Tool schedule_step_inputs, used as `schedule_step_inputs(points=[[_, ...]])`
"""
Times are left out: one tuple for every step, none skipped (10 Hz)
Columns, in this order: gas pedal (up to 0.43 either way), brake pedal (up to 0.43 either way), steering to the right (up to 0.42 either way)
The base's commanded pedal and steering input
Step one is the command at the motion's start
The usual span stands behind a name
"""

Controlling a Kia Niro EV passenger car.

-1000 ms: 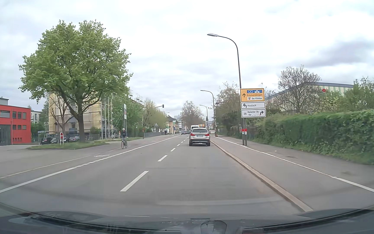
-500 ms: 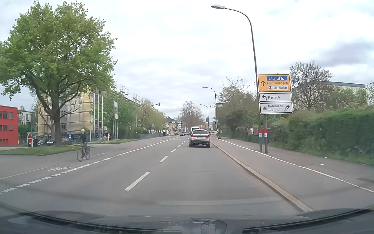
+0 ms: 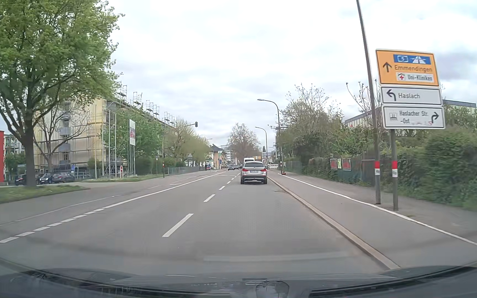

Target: Follow the waypoints while adhering to traffic rules and regulations

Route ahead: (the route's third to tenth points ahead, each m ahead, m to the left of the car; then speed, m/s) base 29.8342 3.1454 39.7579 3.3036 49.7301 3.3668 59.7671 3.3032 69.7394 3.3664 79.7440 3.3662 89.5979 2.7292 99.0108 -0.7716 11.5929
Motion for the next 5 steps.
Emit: schedule_step_inputs(points=[[0.087, 0.0, -0.001], [0.087, 0.0, -0.001], [0.087, 0.0, 0.0], [0.087, 0.0, 0.0], [0.087, 0.0, -0.001]])
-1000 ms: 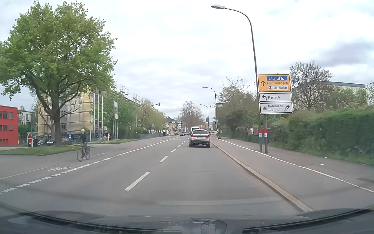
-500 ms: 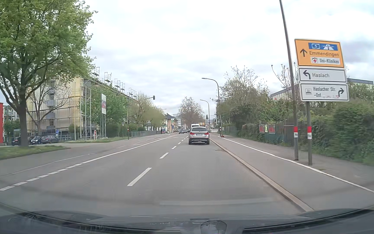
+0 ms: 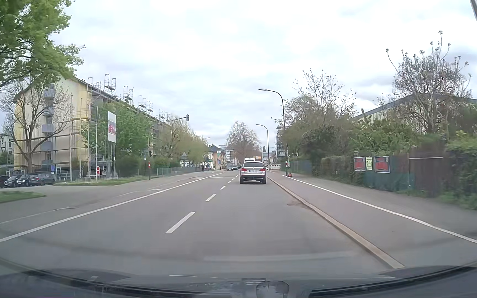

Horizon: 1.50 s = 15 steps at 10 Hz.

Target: Follow the waypoints while adhering to traffic rules and regulations

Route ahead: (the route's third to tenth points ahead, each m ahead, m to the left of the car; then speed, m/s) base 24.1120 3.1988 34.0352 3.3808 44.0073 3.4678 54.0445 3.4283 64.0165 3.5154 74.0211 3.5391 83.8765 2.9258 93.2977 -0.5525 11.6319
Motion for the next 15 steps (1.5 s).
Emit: schedule_step_inputs(points=[[0.067, 0.0, -0.001], [0.067, 0.0, 0.0], [0.067, 0.0, 0.0], [0.067, 0.0, 0.0], [0.067, 0.0, 0.0], [0.067, 0.0, 0.001], [0.067, 0.0, 0.001], [0.067, 0.0, 0.001], [0.067, 0.0, 0.001], [0.067, 0.0, 0.001], [0.067, 0.0, 0.002], [0.067, 0.0, 0.002], [0.067, 0.0, 0.003], [0.067, 0.0, 0.003], [0.067, 0.0, 0.002]])
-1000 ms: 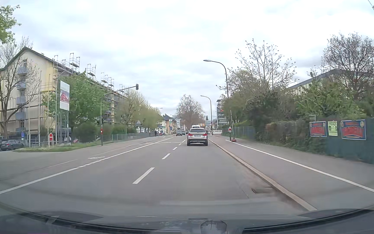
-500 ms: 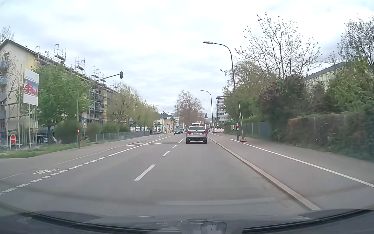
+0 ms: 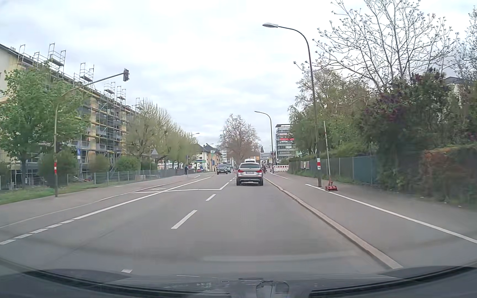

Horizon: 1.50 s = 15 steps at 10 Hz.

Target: Follow the waypoints while adhering to traffic rules and regulations

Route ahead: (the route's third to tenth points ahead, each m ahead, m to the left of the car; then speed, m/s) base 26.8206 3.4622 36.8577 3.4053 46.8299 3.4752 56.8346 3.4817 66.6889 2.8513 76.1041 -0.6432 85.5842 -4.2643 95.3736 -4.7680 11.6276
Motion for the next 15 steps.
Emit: schedule_step_inputs(points=[[0.047, 0.0, 0.0], [0.047, 0.0, -0.002], [0.047, 0.0, -0.002], [0.047, 0.0, -0.002], [0.047, 0.0, -0.002], [0.047, 0.0, -0.002], [0.047, 0.0, -0.001], [0.047, 0.0, -0.001], [0.047, 0.0, -0.001], [0.047, 0.0, -0.001], [0.047, 0.0, -0.001], [0.047, 0.0, -0.001], [0.047, 0.0, -0.001], [0.047, 0.0, -0.001], [0.047, 0.0, -0.002]])
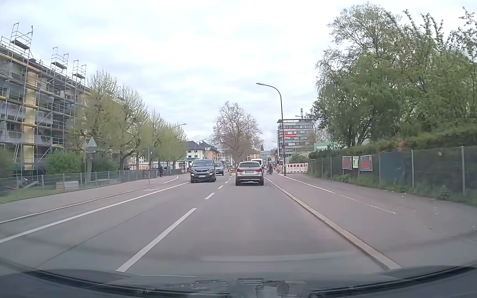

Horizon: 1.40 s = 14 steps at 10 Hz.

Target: Follow the waypoints while adhering to traffic rules and regulations

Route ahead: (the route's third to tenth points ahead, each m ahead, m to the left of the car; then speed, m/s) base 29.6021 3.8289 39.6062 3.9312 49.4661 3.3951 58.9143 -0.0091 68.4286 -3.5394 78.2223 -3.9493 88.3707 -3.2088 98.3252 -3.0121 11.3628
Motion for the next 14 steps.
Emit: schedule_step_inputs(points=[[0.047, 0.0, -0.003], [0.059, 0.0, -0.003], [0.059, 0.0, -0.004], [0.059, 0.0, -0.004], [0.059, 0.0, -0.004], [0.079, 0.0, -0.004], [0.079, 0.0, -0.004], [0.079, 0.0, -0.004], [0.079, 0.0, -0.004], [0.079, 0.0, -0.004], [0.079, 0.0, -0.005], [0.079, 0.0, -0.005], [0.079, 0.0, -0.005], [0.079, 0.0, -0.006]])
